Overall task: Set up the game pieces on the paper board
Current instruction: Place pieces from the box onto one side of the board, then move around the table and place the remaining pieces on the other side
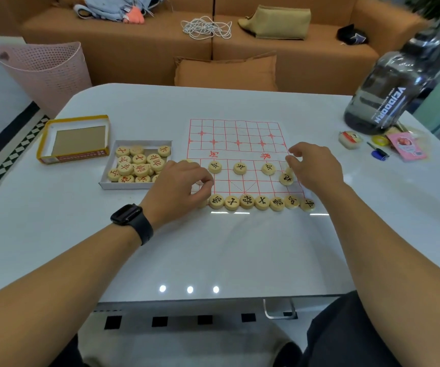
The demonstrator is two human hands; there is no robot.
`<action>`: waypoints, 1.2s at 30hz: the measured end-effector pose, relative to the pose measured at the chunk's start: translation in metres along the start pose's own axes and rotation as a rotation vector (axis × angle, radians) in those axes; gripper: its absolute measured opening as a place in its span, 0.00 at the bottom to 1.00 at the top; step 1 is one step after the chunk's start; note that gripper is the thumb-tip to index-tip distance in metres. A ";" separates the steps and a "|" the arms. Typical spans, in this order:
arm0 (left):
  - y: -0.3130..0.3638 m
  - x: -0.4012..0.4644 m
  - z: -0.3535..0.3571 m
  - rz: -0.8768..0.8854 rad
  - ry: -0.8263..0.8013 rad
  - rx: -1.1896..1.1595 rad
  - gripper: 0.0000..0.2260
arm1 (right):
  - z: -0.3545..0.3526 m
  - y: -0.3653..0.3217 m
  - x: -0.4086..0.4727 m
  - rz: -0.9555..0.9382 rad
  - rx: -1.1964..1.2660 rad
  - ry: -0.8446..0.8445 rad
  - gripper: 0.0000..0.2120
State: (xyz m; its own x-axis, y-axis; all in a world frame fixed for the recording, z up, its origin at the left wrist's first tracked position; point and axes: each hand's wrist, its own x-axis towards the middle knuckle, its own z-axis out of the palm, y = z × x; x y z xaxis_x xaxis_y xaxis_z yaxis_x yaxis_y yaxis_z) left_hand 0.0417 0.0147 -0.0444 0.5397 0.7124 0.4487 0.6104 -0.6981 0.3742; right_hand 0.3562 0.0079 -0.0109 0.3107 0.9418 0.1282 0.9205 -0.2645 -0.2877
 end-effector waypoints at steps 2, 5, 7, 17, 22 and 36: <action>0.006 -0.001 -0.003 -0.016 0.024 -0.025 0.09 | -0.006 -0.011 -0.007 -0.030 0.030 0.057 0.17; 0.015 -0.007 -0.006 -0.013 0.034 -0.036 0.07 | -0.013 -0.028 -0.024 -0.090 0.082 0.129 0.16; 0.018 -0.011 -0.007 -0.006 0.027 -0.038 0.06 | -0.014 -0.038 -0.035 -0.139 0.090 0.136 0.16; 0.003 0.040 -0.012 -0.100 -0.042 -0.142 0.09 | -0.003 -0.062 -0.031 -0.261 0.013 0.035 0.17; 0.004 0.103 -0.048 -0.110 -0.241 -0.064 0.11 | -0.058 -0.107 0.020 -0.304 -0.070 -0.042 0.23; 0.132 0.299 -0.411 -0.197 -0.462 -0.042 0.16 | -0.430 -0.274 0.090 -0.223 -0.116 -0.353 0.16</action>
State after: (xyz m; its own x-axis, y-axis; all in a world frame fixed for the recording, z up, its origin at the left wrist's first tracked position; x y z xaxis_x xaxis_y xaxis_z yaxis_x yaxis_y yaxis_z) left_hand 0.0456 0.1065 0.4724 0.6223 0.7820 -0.0361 0.7079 -0.5425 0.4523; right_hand 0.2344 0.0762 0.4875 0.0199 0.9864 -0.1634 0.9826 -0.0494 -0.1790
